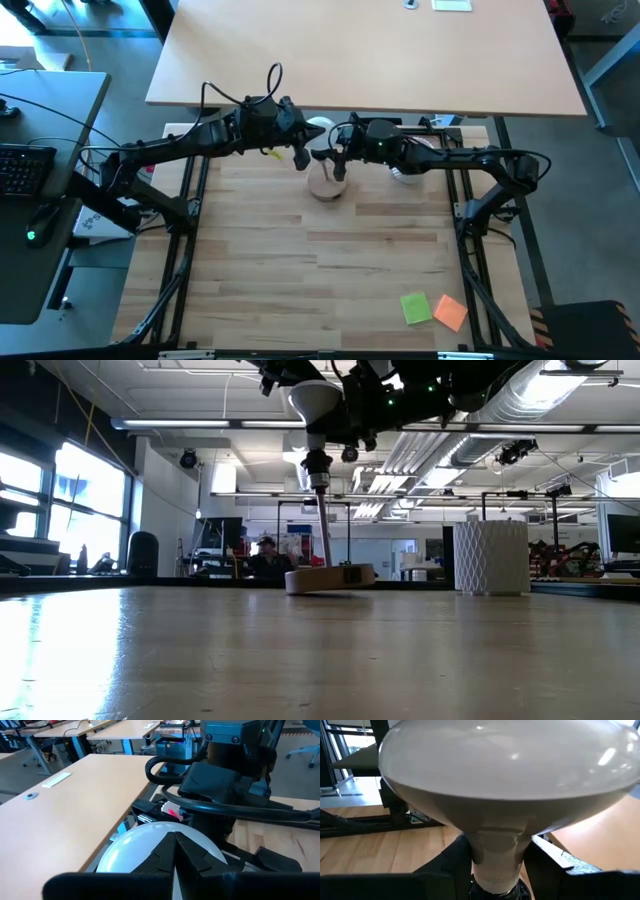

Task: Screw lightbulb
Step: Insert the lightbulb into the lamp

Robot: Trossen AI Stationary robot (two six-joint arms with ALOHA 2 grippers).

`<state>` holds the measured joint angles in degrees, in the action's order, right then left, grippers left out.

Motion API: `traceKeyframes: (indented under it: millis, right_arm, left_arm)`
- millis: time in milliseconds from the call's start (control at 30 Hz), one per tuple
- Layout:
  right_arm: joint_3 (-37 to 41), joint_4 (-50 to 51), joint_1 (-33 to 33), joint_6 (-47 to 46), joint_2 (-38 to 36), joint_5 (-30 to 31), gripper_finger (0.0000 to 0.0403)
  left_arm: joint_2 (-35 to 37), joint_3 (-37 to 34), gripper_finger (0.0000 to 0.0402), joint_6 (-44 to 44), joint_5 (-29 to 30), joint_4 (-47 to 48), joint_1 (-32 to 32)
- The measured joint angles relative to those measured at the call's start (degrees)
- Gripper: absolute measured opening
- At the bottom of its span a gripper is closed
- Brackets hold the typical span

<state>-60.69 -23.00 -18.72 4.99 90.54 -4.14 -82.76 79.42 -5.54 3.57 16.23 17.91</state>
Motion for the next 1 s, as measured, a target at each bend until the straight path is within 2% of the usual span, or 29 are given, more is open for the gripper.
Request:
traceKeyframes:
  millis: [133,367,600,833,1000]
  right_arm:
    - [0.0,1.2,0.0,0.0,0.0,-0.2,0.0143]
    - [-0.3,2.9,0.1,0.2,-0.5,-0.8,0.0206]
    - [-0.3,0.8,0.0,3.5,-0.4,-5.2,0.0216]
    - [-0.2,0.5,-0.1,5.4,-0.3,-5.3,0.0213]
    - [0.0,-0.5,-0.6,5.6,-0.2,-5.2,0.0155]
  left_arm:
    - [0.0,0.0,0.0,0.0,0.4,0.3,-0.7]
    - [0.0,0.0,0.0,-0.3,0.7,0.5,-2.3]
    - [0.0,0.0,0.0,-0.3,0.8,0.5,-2.7]
    - [0.1,0.0,0.0,-0.3,0.6,0.0,-2.7]
    - [0.0,0.0,0.0,-0.9,0.8,-1.2,-2.6]
